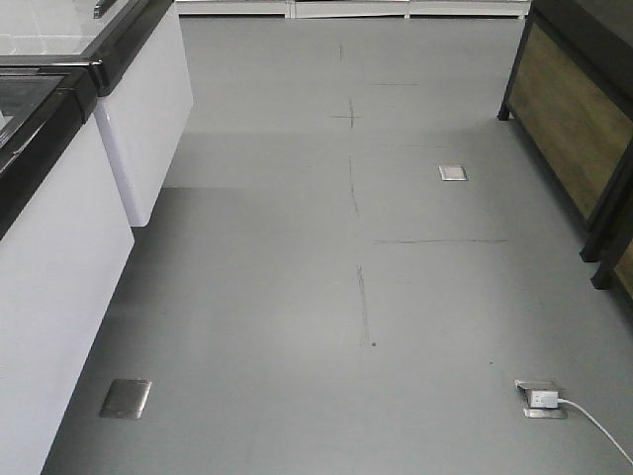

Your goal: Left arm holds basket, right arm returns cookies

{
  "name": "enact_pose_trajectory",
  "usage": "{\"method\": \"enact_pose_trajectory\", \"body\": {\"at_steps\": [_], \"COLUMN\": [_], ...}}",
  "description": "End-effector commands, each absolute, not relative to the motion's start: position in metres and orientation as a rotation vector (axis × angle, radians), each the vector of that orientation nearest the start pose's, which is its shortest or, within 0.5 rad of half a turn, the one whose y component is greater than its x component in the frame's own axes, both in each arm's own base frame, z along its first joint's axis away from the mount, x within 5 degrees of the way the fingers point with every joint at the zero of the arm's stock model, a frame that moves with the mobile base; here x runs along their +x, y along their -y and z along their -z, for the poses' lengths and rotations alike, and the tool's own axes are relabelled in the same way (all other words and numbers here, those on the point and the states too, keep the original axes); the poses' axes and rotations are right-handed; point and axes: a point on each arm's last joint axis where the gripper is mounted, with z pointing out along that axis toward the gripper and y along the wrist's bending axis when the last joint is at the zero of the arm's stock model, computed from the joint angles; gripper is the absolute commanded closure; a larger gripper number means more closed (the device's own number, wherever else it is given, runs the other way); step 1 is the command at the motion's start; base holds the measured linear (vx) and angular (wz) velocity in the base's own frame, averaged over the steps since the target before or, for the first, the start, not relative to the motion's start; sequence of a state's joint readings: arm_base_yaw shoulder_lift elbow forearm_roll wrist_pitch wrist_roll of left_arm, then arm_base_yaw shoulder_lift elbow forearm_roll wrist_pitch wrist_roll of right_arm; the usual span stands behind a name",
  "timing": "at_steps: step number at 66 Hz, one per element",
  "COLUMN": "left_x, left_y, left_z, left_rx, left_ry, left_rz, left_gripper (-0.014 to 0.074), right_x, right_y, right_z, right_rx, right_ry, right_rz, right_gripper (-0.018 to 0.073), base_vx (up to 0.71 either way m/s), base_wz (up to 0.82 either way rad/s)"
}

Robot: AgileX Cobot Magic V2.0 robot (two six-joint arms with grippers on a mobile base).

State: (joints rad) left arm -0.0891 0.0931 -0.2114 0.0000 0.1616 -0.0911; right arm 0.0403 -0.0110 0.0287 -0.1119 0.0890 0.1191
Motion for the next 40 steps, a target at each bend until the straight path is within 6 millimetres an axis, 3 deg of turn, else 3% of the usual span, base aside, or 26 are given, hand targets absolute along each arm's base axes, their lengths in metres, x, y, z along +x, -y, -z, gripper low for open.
{"method": "enact_pose_trajectory", "body": {"at_steps": [1,14,25,40], "left_x": [0.059,0.083,0.103,0.105], "left_y": [0.005,0.007,0.009,0.009], "left_z": [-0.3,-0.324,-0.326,-0.325], "left_rx": [-0.017,-0.015,-0.011,-0.011], "left_ry": [-1.48,-1.592,-1.614,-1.622], "left_rz": [0.163,0.153,0.146,0.145], "left_gripper": [0.0602,0.0602,0.0602,0.0602], "right_x": [0.056,0.056,0.056,0.056], "right_y": [-0.002,-0.002,-0.002,-0.002], "right_z": [-0.198,-0.198,-0.198,-0.198], "right_rx": [-0.026,-0.026,-0.026,-0.026], "right_ry": [-1.522,-1.522,-1.522,-1.522], "right_rz": [-0.023,-0.023,-0.023,-0.023], "right_gripper": [0.0565,0.0565,0.0565,0.0565], "base_vx": [0.0,0.0,0.0,0.0], "base_wz": [0.0,0.0,0.0,0.0]}}
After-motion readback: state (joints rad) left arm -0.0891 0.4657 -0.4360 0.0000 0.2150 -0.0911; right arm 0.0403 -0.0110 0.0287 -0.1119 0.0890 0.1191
